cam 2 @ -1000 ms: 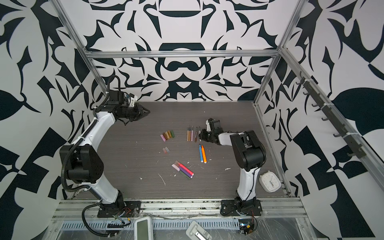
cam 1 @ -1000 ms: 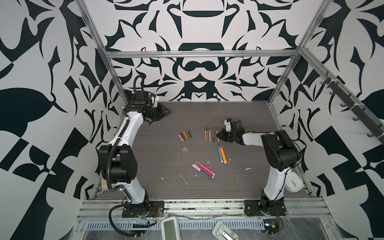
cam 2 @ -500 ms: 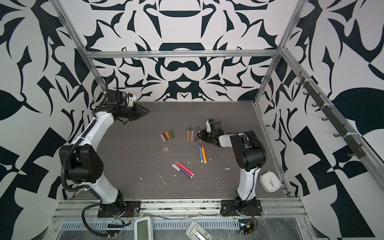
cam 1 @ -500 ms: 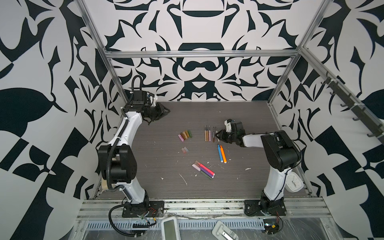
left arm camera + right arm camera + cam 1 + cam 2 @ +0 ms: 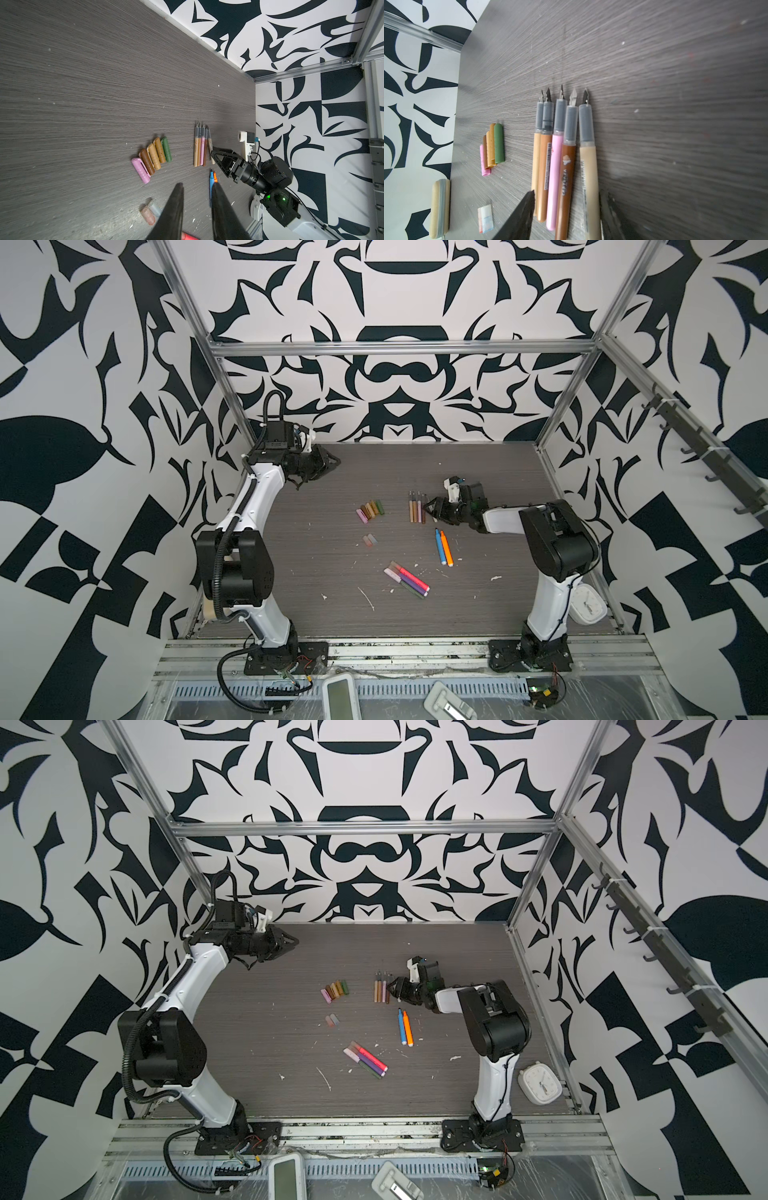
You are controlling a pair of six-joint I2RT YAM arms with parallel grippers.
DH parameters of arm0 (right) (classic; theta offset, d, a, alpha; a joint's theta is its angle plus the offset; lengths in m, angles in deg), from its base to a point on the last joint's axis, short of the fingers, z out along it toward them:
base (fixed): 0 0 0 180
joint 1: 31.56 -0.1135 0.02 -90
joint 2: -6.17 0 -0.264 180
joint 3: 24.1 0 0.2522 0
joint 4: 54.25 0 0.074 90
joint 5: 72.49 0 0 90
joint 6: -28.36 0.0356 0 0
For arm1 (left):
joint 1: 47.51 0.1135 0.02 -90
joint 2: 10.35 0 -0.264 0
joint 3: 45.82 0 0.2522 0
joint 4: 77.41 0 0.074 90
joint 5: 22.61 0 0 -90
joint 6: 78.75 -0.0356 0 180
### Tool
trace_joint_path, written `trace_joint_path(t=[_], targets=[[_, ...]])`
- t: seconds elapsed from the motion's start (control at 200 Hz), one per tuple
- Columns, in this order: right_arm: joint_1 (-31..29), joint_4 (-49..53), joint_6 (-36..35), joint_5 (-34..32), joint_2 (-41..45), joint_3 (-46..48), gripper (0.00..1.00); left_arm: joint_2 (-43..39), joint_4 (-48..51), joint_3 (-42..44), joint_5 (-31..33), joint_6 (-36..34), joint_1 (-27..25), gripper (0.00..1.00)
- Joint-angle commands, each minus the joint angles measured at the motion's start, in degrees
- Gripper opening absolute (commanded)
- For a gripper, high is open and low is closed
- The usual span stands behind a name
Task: Open the pen caps
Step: 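Lay the beige pen beside the pen row with right gripper while left draws back, then move the right gripper back to the pastel marker pile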
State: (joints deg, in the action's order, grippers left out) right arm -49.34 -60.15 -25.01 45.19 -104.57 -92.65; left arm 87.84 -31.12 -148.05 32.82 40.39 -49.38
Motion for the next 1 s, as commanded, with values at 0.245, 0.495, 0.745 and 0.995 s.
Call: trace_joint_path(t=[0.245, 0.495, 0.745, 0.995], targets=[[-4.90, 14.10, -6.21, -7.32, 0.03, -5.20, 0.62, 0.95, -0.29, 0.95, -1.60, 0.39, 0.25, 0.26], [-5.26, 18.27, -6.69, -10.59, 0.82, -6.96, 0.65, 0.86, -0.30, 0.93, -1.88, 0.47, 0.29, 0.26], [-7.88, 24.55, -9.81, -16.23, 3.18, -9.51, 0.73, 0.60, -0.37, 1.01, -1.86, 0.48, 0.46, 0.26], [-7.88, 20.51, -7.44, -8.20, 3.88, -8.44, 0.71, 0.79, -0.72, 1.16, -2.13, 0.74, 0.61, 0.26]])
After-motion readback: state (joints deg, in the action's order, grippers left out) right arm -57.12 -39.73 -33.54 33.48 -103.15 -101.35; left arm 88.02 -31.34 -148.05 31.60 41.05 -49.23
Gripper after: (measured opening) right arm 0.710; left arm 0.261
